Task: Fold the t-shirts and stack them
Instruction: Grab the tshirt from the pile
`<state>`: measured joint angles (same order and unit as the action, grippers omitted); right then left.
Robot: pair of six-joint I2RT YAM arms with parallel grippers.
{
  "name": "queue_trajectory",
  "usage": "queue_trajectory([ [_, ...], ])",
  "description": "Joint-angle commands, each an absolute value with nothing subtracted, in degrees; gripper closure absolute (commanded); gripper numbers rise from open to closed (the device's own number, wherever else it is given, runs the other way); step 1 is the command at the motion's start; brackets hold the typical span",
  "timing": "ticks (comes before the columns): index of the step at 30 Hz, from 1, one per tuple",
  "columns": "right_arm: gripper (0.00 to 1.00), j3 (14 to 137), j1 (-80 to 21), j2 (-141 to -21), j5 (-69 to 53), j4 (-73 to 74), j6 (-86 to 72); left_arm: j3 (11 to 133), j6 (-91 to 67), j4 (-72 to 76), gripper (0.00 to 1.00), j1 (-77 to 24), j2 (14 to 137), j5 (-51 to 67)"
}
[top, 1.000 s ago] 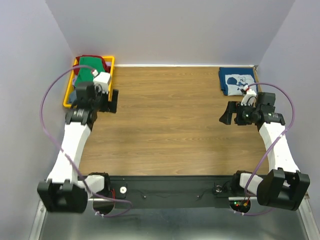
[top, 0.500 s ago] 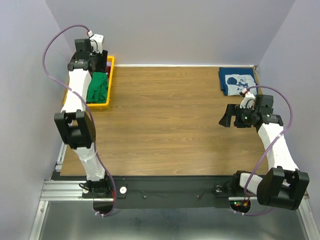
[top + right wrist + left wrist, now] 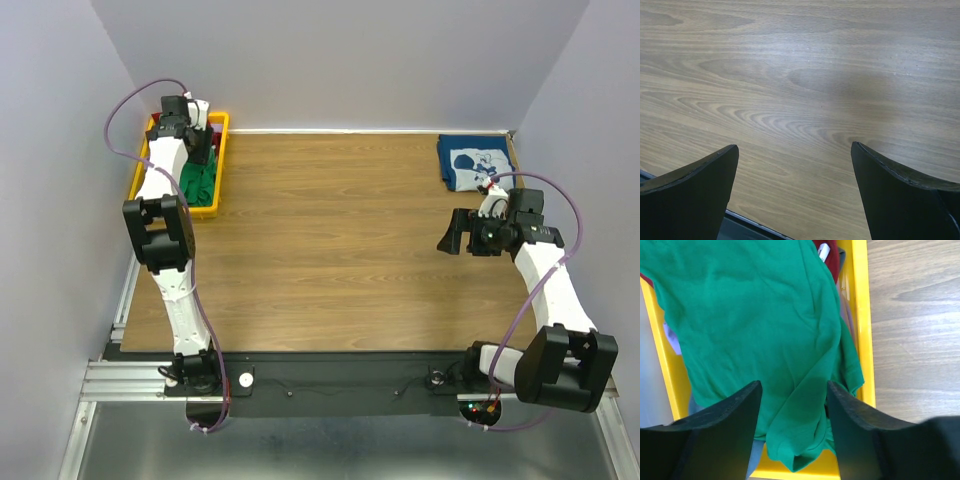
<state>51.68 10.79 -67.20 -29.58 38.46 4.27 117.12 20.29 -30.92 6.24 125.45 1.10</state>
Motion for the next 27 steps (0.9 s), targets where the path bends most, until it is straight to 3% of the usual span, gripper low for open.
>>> queue_trajectory([
  [1, 0.00, 51.4, 10.7, -66.7, -28.0, 35.6, 4.4, 117.9, 20.9, -29.1, 0.38, 7.3, 125.5, 0.5],
  [8, 0.00, 51.4, 10.7, -66.9, -27.9, 35.5, 4.2, 120.8, 21.4, -31.0, 0.43, 7.6, 128.6, 0.4],
  [14, 0.00, 51.3, 10.7, -66.3, -27.3, 35.5, 4.0, 121.5, 21.9, -31.6, 0.38, 7.7, 130.6, 0.5],
  [16, 0.00, 51.2, 10.7, -66.1, -27.2, 35.4, 4.0, 121.6, 21.9, -31.6, 0.46, 7.9, 130.7, 0.6],
  [19, 0.00, 51.2, 10.7, -66.1, -27.2, 35.4, 4.0, 122.2, 21.6, -31.7, 0.68, 7.9, 129.2, 1.4],
  [22, 0.00, 51.2, 10.7, -65.8, -27.3, 35.4, 4.0, 125.8, 21.5, -33.0, 0.99, 8.1, 126.2, 2.4],
  [27, 0.00, 51.1, 10.7, -65.5, -27.9, 35.3, 4.0, 130.8, 22.1, -35.6, 1.00, 8.1, 120.2, 6.0],
])
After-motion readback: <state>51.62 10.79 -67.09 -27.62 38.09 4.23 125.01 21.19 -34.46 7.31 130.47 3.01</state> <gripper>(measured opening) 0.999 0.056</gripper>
